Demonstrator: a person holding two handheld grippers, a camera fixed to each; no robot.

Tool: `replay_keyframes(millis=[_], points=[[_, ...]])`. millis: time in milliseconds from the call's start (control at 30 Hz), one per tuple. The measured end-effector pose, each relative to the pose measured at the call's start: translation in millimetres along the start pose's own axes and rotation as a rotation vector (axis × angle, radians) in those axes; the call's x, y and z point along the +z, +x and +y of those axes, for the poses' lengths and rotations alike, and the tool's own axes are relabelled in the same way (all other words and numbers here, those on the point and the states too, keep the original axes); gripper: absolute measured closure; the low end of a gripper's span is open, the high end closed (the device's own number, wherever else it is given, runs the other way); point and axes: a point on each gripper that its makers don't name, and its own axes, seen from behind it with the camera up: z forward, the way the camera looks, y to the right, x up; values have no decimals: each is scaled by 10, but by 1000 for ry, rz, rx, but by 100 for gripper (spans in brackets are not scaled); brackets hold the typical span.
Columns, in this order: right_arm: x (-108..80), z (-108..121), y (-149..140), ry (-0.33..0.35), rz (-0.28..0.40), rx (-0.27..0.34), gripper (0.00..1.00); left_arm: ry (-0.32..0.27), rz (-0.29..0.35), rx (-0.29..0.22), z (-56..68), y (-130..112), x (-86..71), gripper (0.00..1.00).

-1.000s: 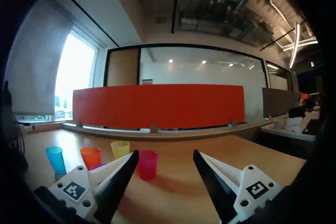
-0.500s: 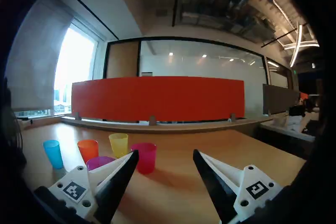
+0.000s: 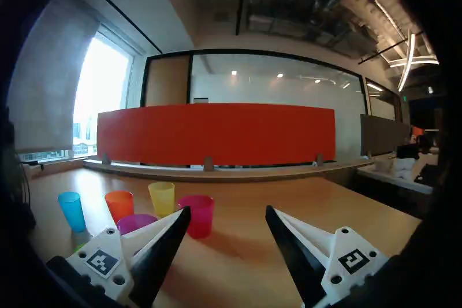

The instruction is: Pour water

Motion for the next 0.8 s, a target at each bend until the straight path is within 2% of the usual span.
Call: replay_keyframes(millis=[800], points=[[-5,-3,21,-1,-1,-1,0,0,0,0,0,1,4,8]])
